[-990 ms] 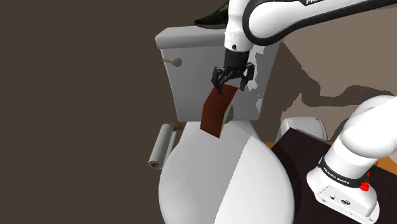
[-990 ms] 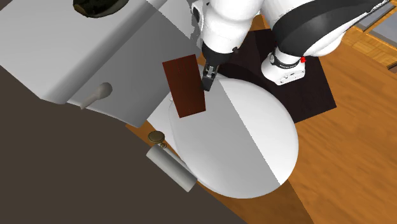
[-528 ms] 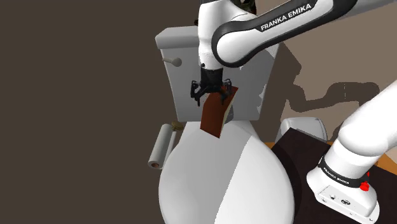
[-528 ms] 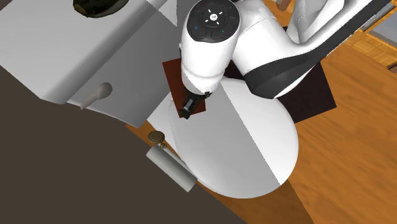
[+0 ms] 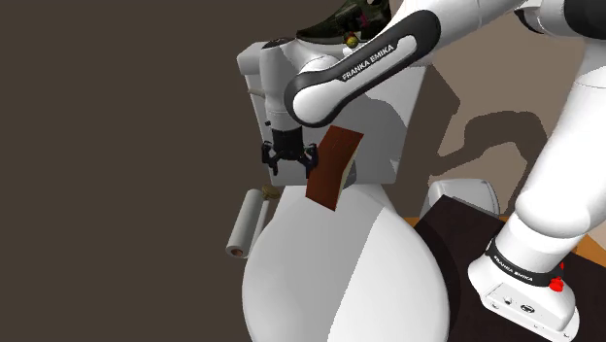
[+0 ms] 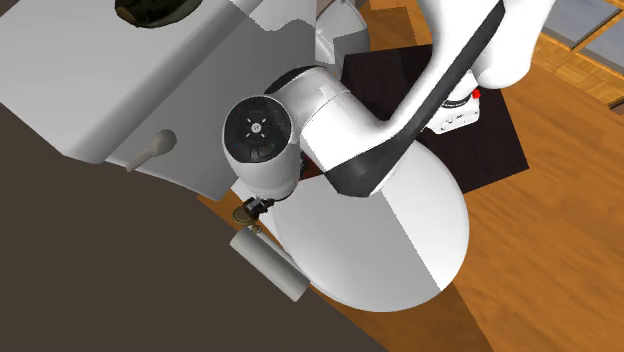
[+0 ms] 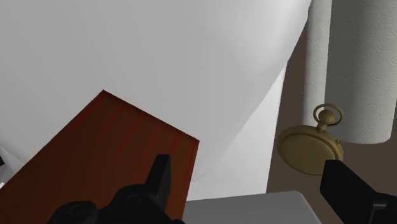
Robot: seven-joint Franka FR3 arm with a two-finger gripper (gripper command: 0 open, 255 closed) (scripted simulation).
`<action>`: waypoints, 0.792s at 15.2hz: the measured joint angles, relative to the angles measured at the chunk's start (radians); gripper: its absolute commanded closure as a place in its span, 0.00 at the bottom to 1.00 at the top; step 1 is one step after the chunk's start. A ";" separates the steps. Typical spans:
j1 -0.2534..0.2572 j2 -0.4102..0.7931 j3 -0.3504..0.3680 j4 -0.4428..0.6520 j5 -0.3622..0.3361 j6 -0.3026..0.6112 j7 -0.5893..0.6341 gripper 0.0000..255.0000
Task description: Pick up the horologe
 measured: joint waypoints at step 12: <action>0.189 0.457 -0.140 0.400 -0.210 -0.046 0.397 0.00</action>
